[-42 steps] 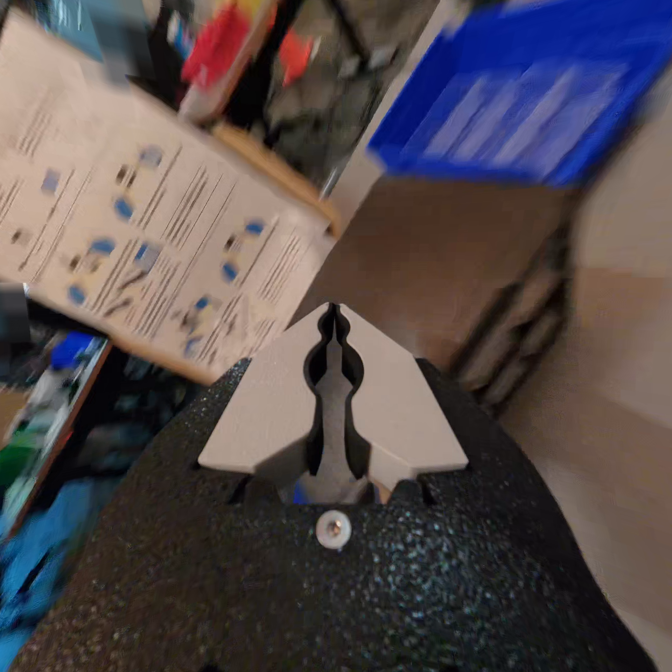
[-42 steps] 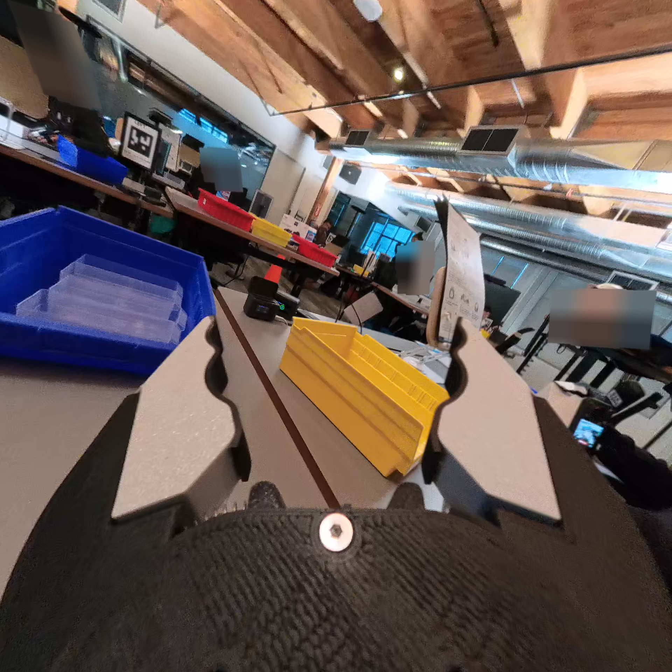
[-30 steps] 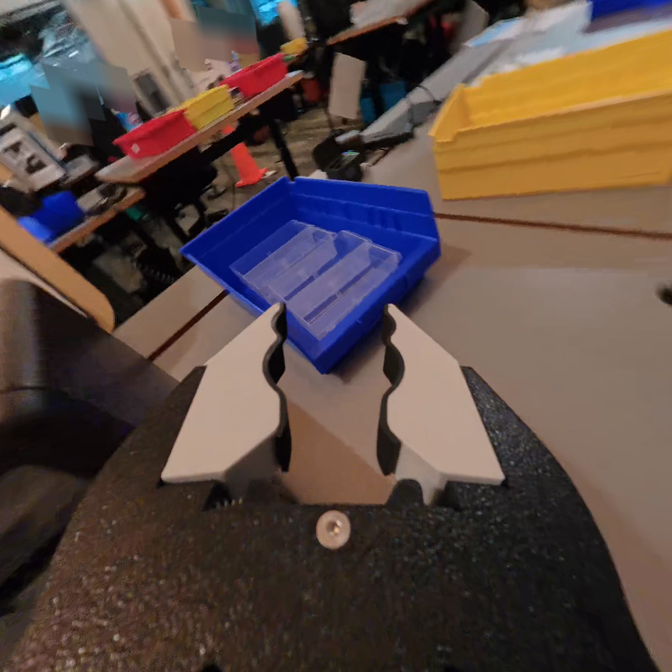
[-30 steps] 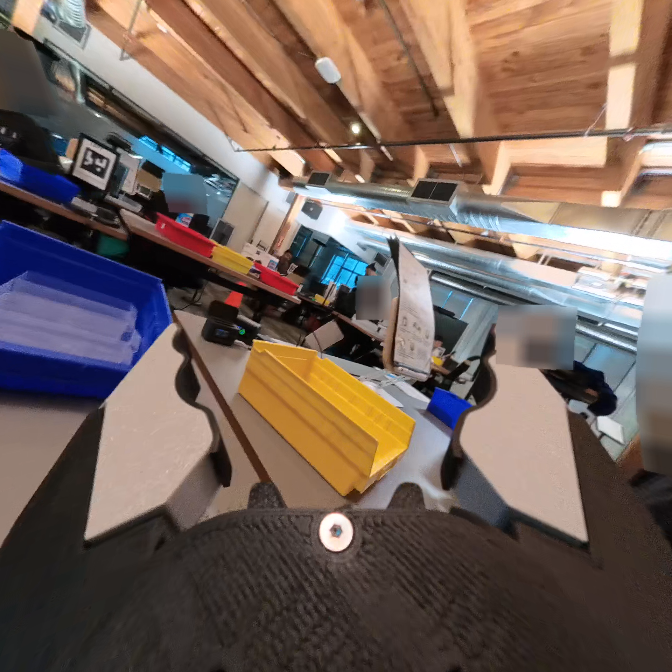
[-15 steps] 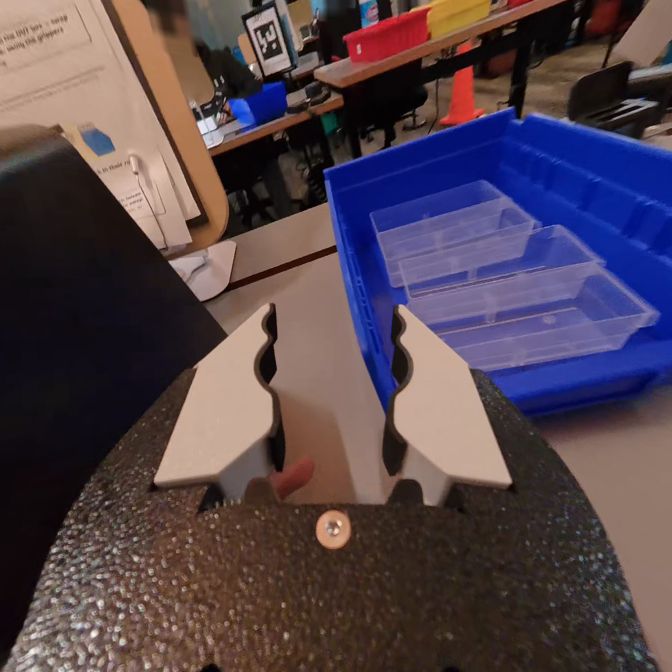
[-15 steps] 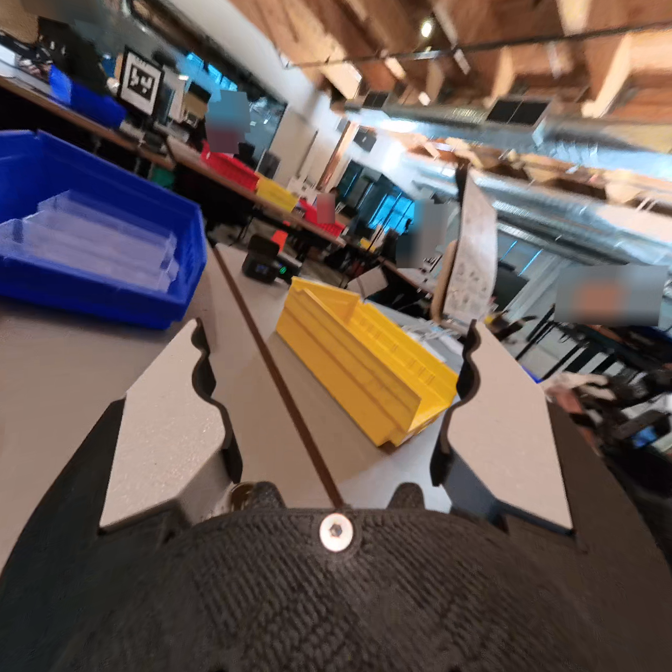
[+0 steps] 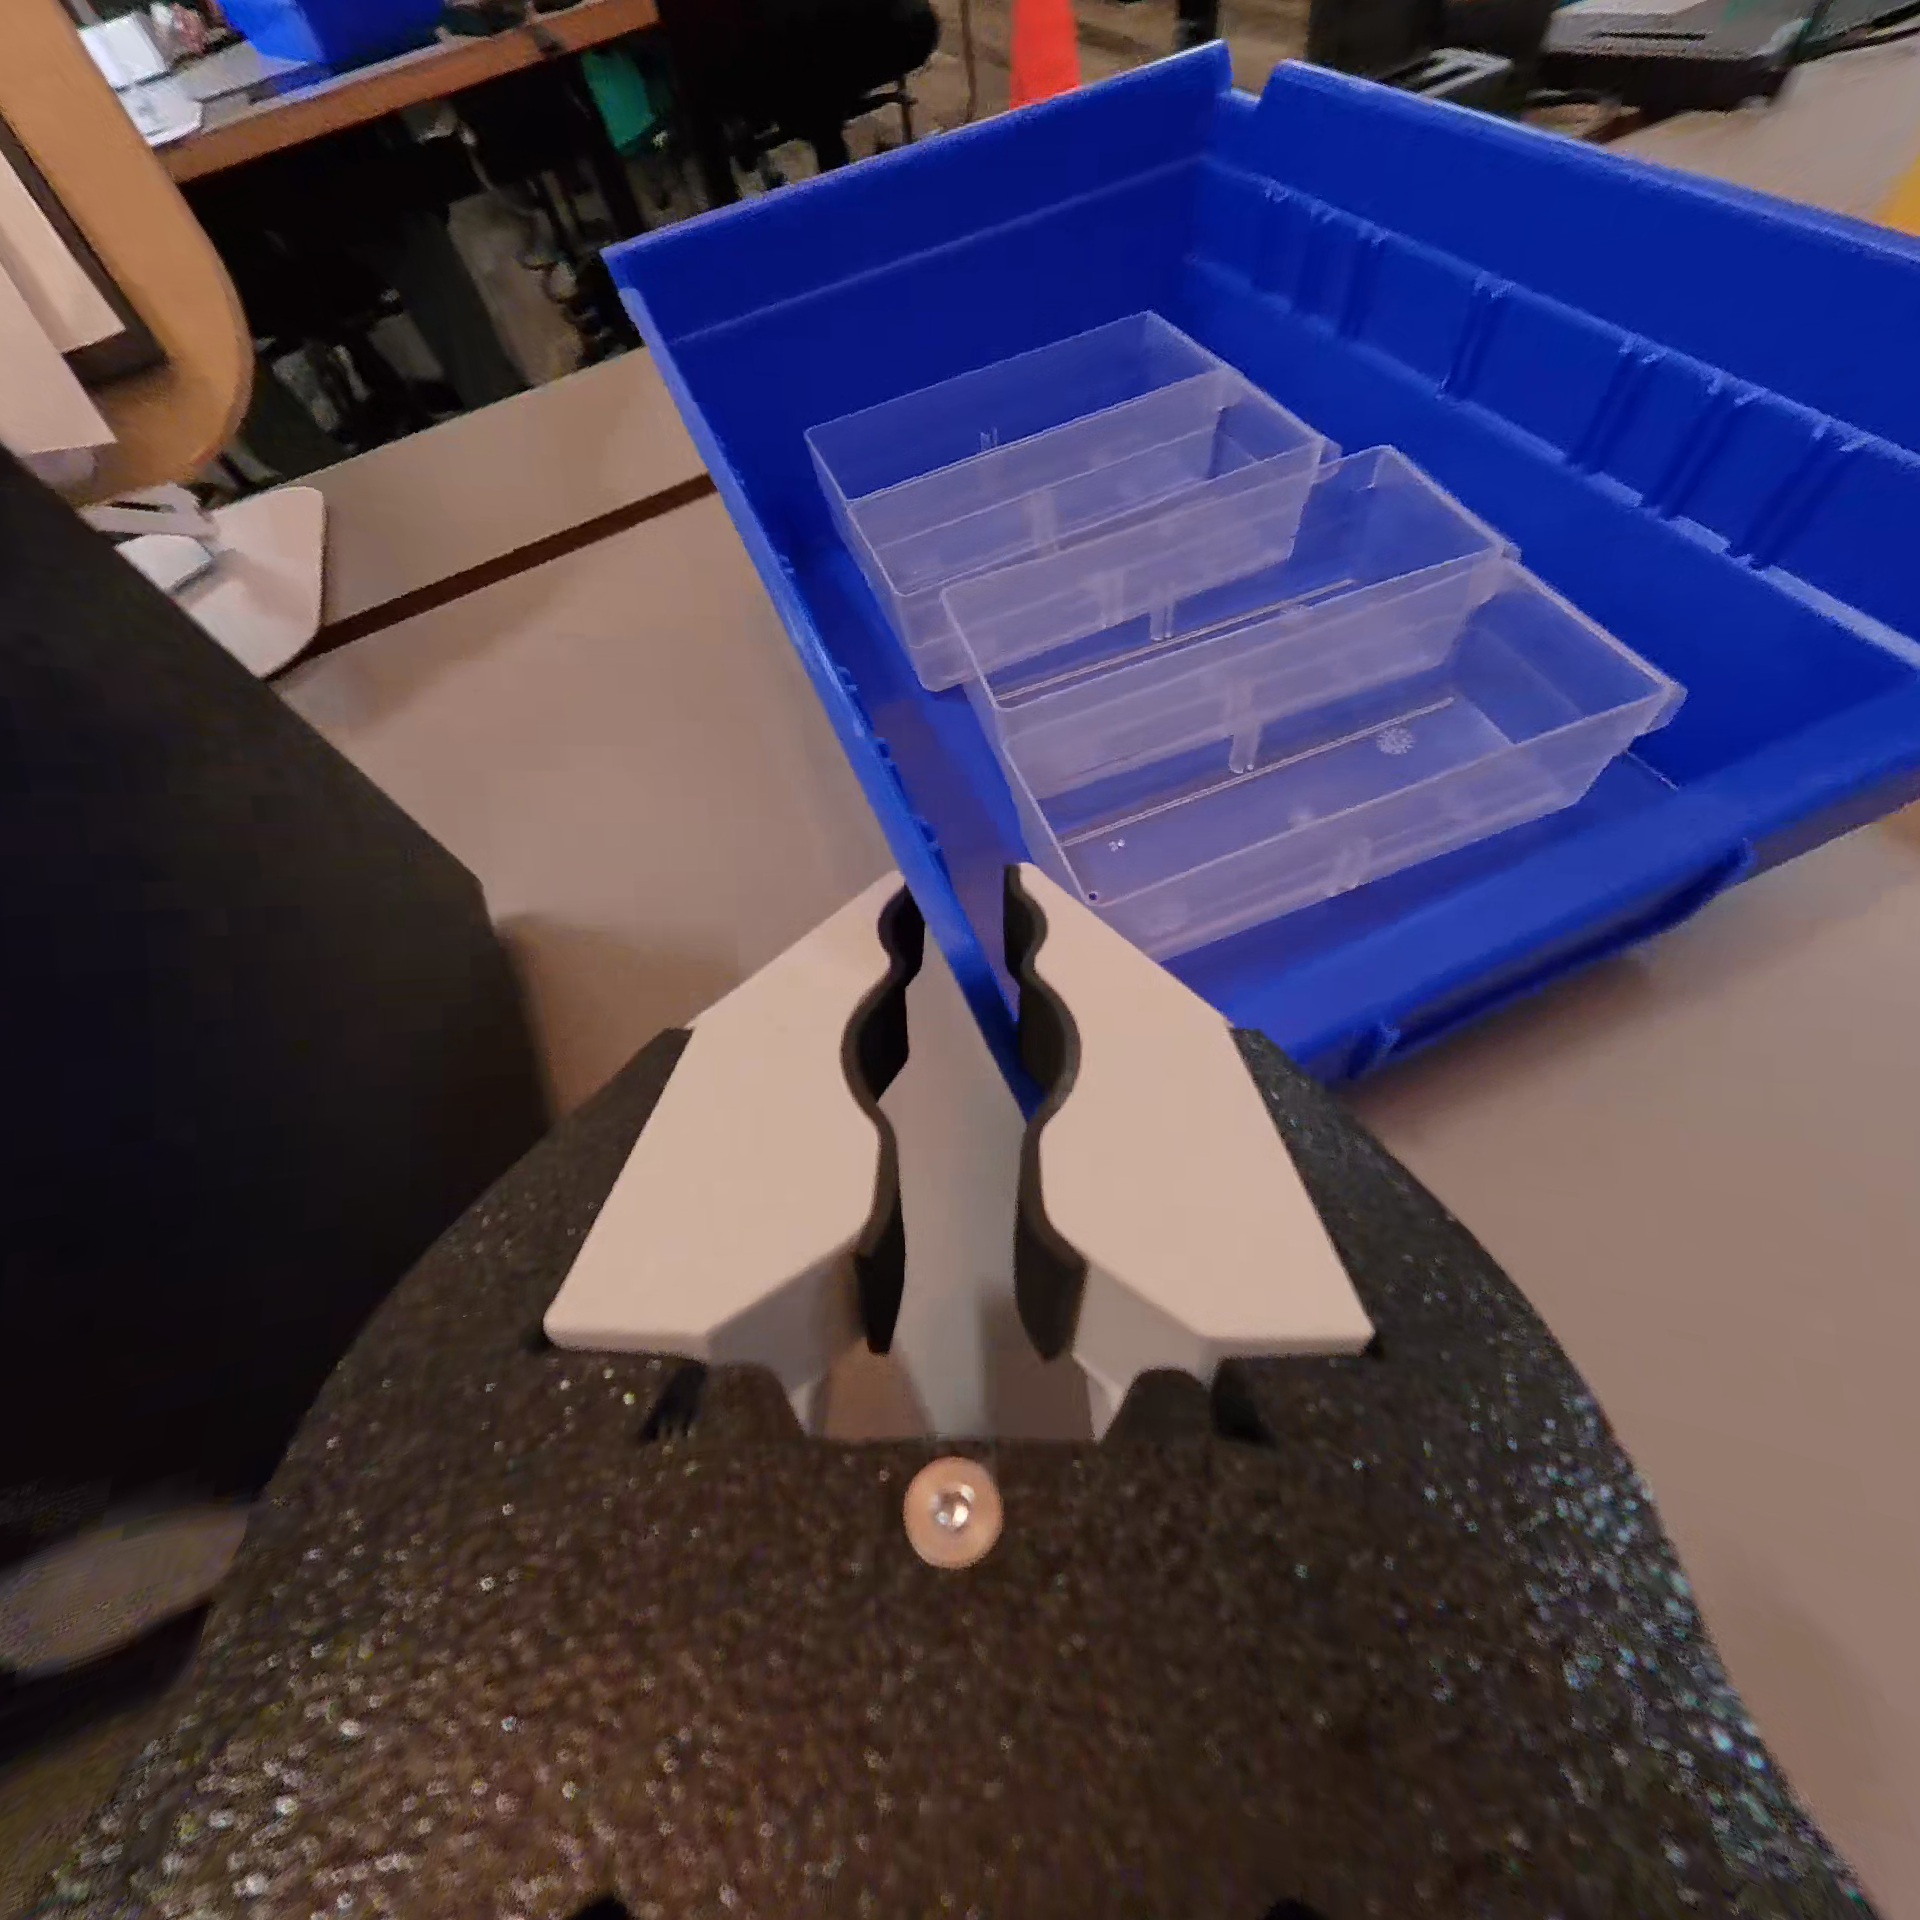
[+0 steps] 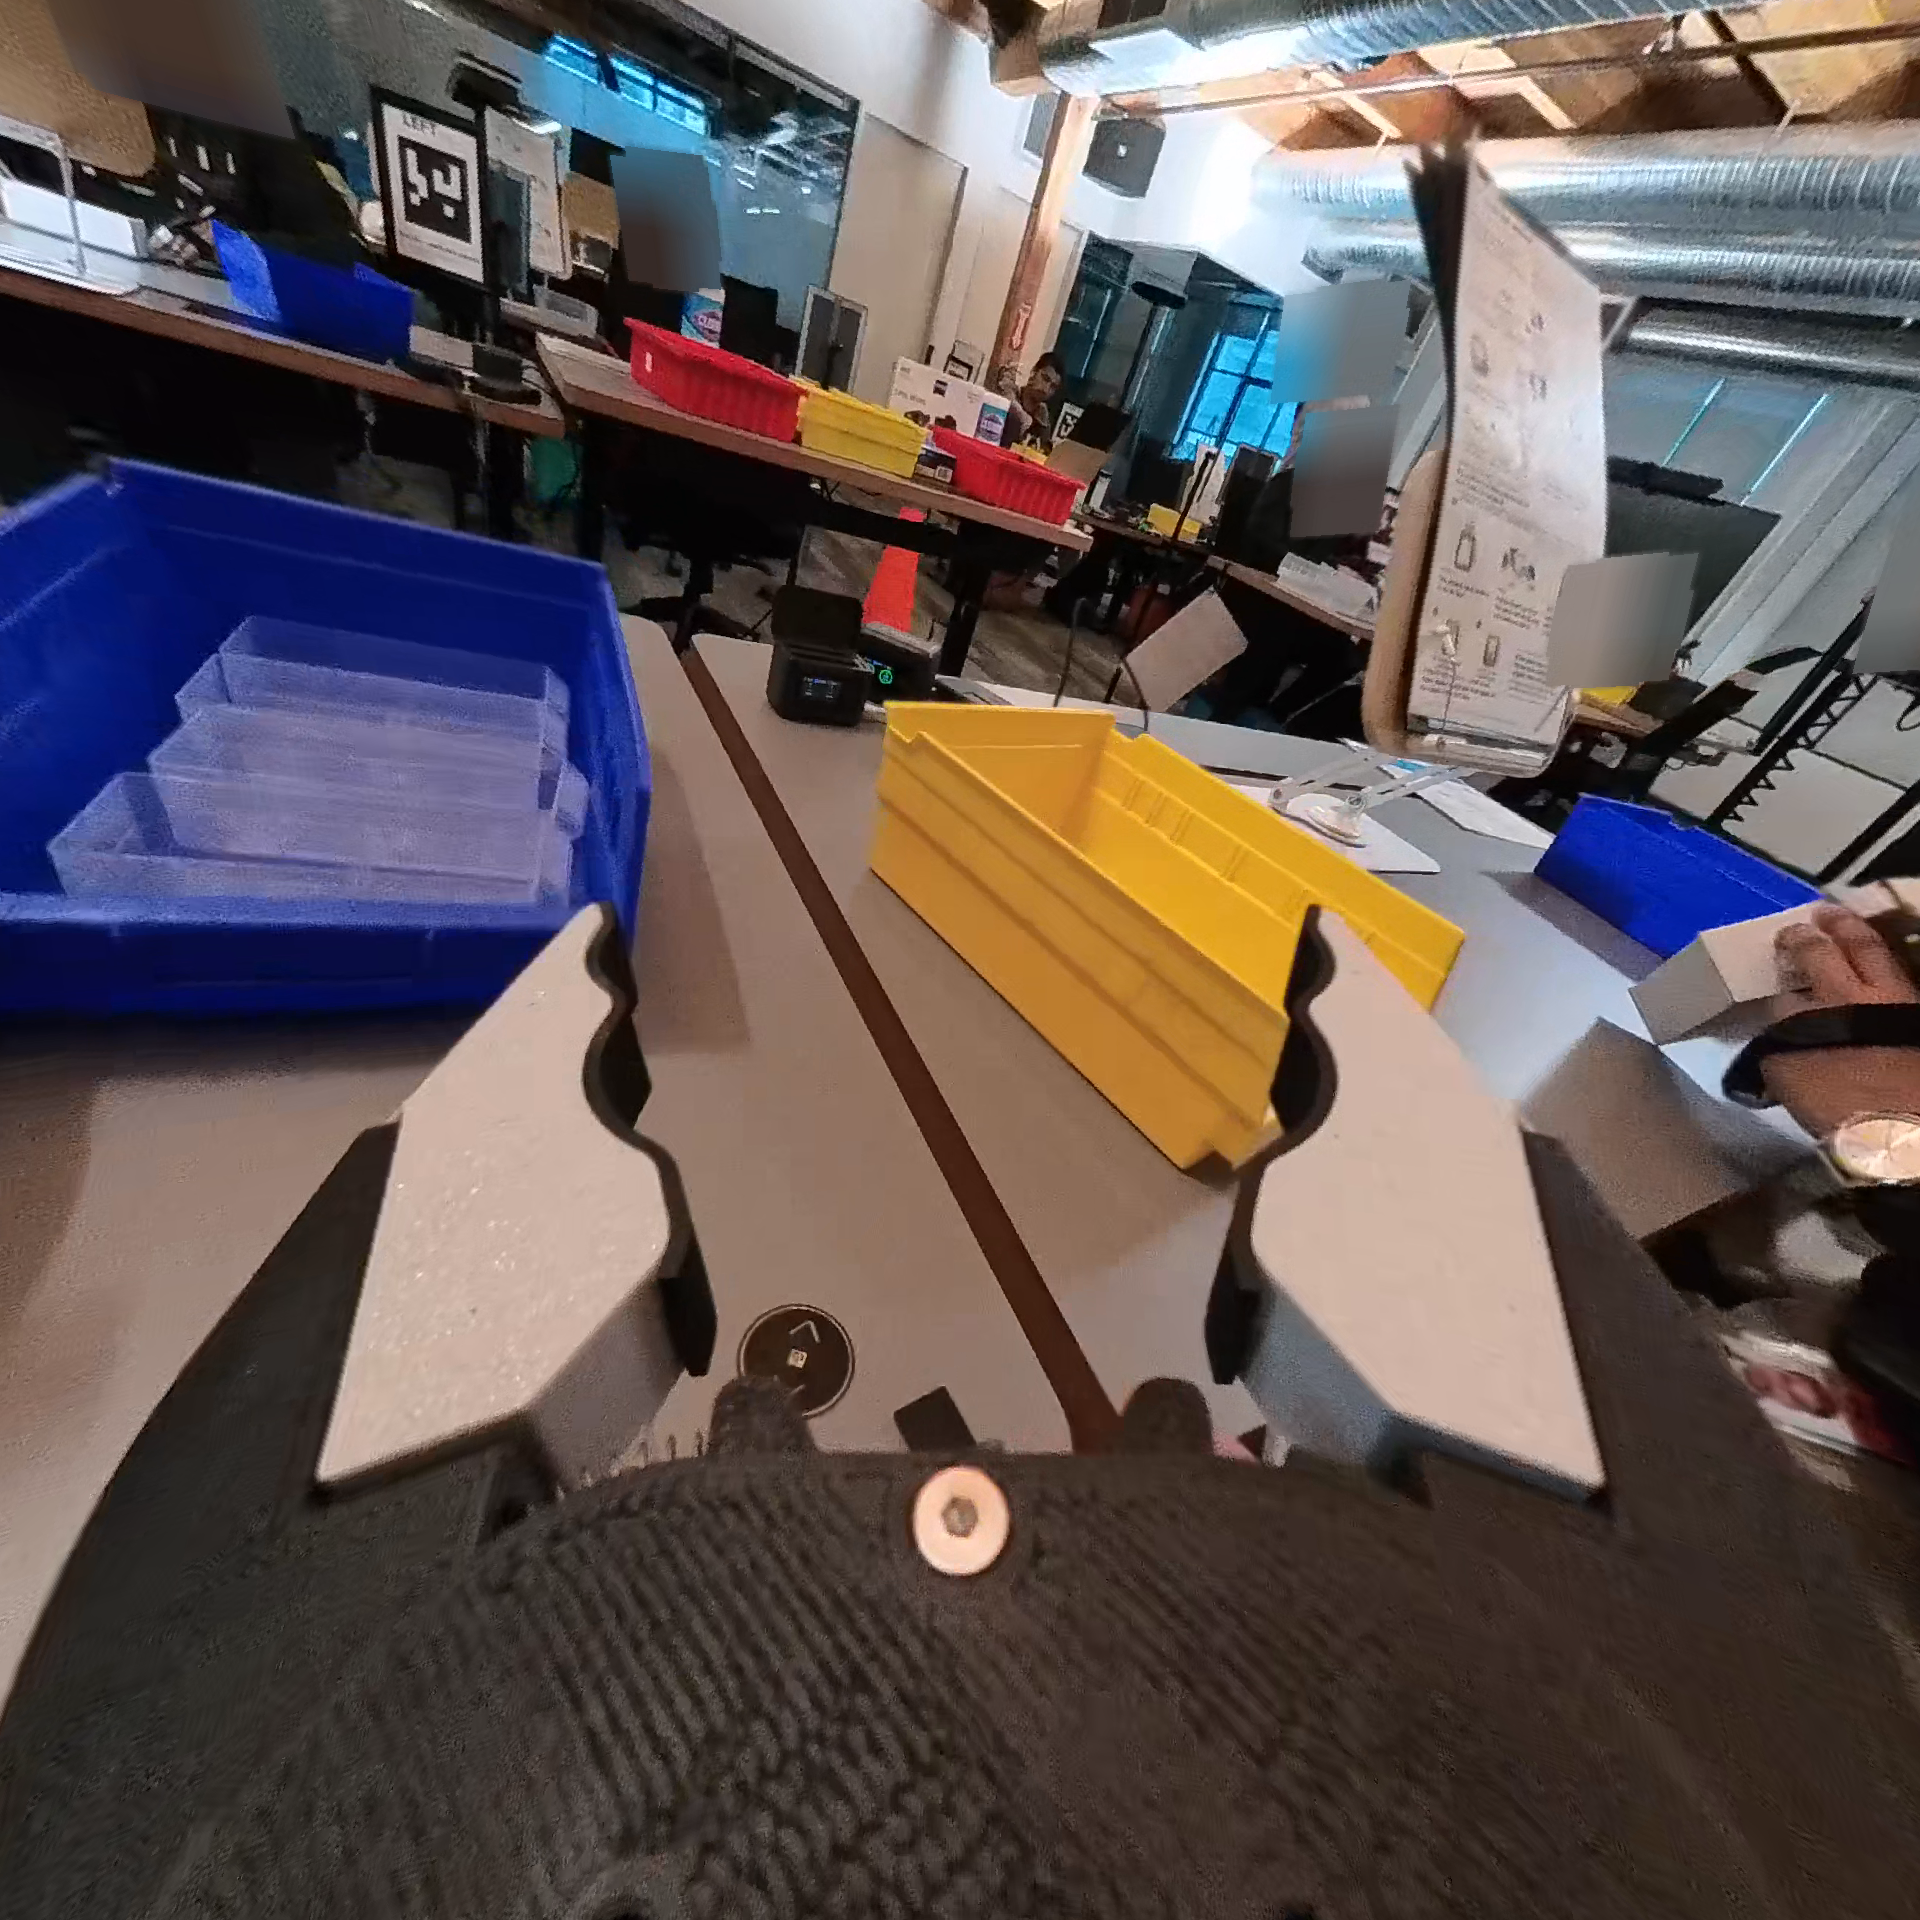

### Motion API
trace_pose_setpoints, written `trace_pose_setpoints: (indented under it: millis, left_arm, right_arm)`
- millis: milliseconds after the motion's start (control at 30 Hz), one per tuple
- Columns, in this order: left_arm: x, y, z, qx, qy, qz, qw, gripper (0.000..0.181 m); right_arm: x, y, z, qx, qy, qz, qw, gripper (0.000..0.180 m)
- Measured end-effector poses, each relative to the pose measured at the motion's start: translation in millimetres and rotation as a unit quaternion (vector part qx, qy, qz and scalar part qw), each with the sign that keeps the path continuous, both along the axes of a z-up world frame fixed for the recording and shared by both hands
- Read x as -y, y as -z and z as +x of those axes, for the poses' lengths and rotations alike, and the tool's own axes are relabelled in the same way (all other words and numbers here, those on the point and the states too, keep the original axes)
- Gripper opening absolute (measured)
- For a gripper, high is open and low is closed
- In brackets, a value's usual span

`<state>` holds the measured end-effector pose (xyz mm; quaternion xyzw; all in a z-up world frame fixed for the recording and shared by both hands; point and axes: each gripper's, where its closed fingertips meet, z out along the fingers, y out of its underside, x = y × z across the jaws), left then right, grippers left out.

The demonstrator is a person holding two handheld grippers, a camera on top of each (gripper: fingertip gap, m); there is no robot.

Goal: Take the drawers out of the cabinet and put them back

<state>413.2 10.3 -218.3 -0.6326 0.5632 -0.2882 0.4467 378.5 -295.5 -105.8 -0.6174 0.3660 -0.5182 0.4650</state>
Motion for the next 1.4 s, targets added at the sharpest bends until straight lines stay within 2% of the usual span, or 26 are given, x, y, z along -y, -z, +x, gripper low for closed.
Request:
trace_pose_setpoints:
  millis: [267,367,467,600,700,867,1067,1133,1200,1267,1333,1400]
  left_arm:
    - [33.9,-1.6,-126.0,0.019,0.156,-0.006,0.988,0.003]
    - [35.9,-2.3,-186.8,0.021,0.213,-0.001,0.977,0.003]
    - [22.8,-2.3,-244.4,0.018,0.238,0.004,0.971,0.003]
    - [-14.6,-2.1,-312.5,-0.004,0.254,0.038,0.966,0.005]
    - [-48.3,-1.9,-355.9,-0.033,0.246,0.065,0.967,0.005]
    - [-105.9,-1.6,-410.0,-0.05,0.235,0.091,0.967,0.006]
    - [-163.3,0.5,-456.3,-0.069,0.255,0.002,0.964,0.004]
    - [-188.7,1.2,-478.3,-0.092,0.242,-0.023,0.966,0.002]
    - [-216.0,1.9,-504.3,-0.109,0.22,-0.044,0.968,0.001]
    - [-240.5,2.0,-533.4,-0.115,0.197,-0.074,0.971,0.0]
    - [-264.1,1.9,-562.8,-0.108,0.167,-0.089,0.976,0.0]
    - [-284.4,2.8,-592.3,-0.101,0.127,-0.095,0.982,0.0]
  right_arm:
    - [-19.0,-39.8,-27.5,0.031,-0.038,-0.008,0.999,0.121]
    - [-46.9,-56.2,-44.7,0.047,-0.079,-0.005,0.996,0.12]
    - [-88.1,-74.0,-69.9,0.063,-0.147,0.012,0.987,0.118]
    - [-161.9,-81.4,-118.4,0.051,-0.268,0.009,0.962,0.113]
    - [-222.4,-75.8,-164.1,0.038,-0.368,0.001,0.929,0.113]
    - [-301.0,-70.8,-229.3,0.024,-0.488,0.024,0.872,0.113]
    - [-383.1,-69.3,-290.8,-0.011,-0.578,0.089,0.811,0.11]
    - [-415.5,-80.5,-328.2,-0.026,-0.628,0.144,0.765,0.098]
    - [-451.9,-84.0,-362.2,-0.037,-0.668,0.162,0.725,0.093]
    - [-492.5,-82.4,-374.2,-0.041,-0.671,0.15,0.725,0.104]
    - [-534.6,-79.5,-369.8,-0.042,-0.656,0.142,0.74,0.098]
    - [-576.3,-71.7,-350.1,-0.063,-0.618,0.146,0.77,0.099]
